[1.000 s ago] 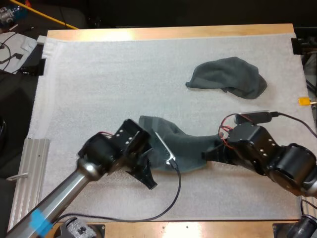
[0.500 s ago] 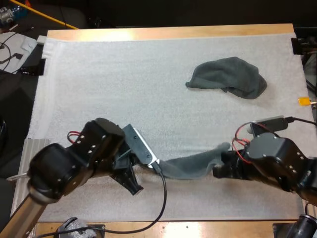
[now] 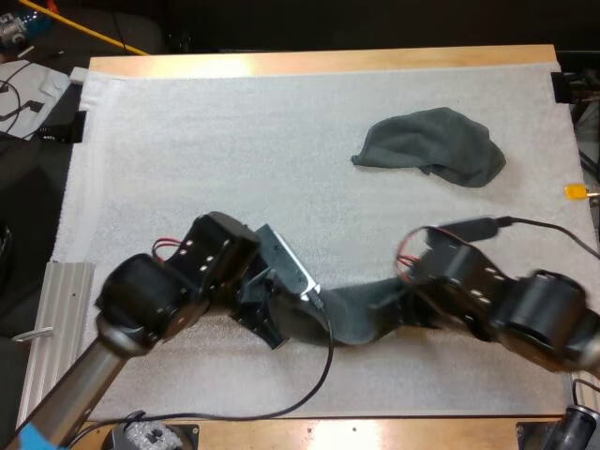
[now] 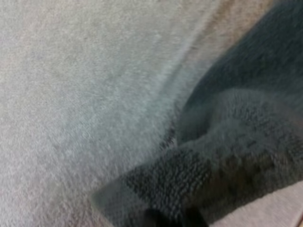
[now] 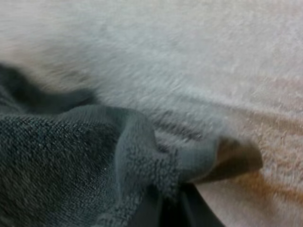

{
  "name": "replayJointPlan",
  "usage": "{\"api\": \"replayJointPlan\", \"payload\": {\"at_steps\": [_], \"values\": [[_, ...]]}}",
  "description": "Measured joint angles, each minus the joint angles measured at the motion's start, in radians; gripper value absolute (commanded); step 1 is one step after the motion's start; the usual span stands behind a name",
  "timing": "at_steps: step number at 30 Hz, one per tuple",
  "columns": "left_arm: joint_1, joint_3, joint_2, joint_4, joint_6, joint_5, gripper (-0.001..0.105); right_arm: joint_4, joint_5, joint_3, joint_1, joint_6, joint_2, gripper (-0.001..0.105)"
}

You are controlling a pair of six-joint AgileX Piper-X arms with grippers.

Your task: Pick towel from pile, fold and stack

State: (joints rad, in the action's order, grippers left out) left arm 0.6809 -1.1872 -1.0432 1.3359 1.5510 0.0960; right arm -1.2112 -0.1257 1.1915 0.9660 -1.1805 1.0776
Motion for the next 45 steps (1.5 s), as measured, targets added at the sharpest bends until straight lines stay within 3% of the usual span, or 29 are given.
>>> {"api": "replayJointPlan", "payload": {"at_steps": [5,14,28,40,43,45], "values": [[-0.042,0.064,-0.078,-0.143,-0.009,-0.004,0.000,0.131,-0.026,-0.053,-0.064,-0.009,0.129,0.000],[-0.204,0.071,-0.309,-0.361,-0.042,0.012,0.000,0.372,0.031,-0.087,-0.268,-0.010,0.355,0.000],[-0.323,0.073,-0.461,-0.560,-0.044,0.113,0.000,0.563,0.054,-0.087,-0.386,0.012,0.471,0.000],[-0.367,0.073,-0.551,-0.717,-0.044,0.140,0.000,0.744,0.051,-0.087,-0.417,0.012,0.548,0.000],[-0.367,0.073,-0.552,-0.722,-0.044,0.140,0.004,0.754,0.051,-0.087,-0.422,0.014,0.553,0.002],[-0.367,0.073,-0.555,-0.733,-0.044,0.140,0.016,0.763,0.049,-0.087,-0.427,0.014,0.554,0.010]]}}
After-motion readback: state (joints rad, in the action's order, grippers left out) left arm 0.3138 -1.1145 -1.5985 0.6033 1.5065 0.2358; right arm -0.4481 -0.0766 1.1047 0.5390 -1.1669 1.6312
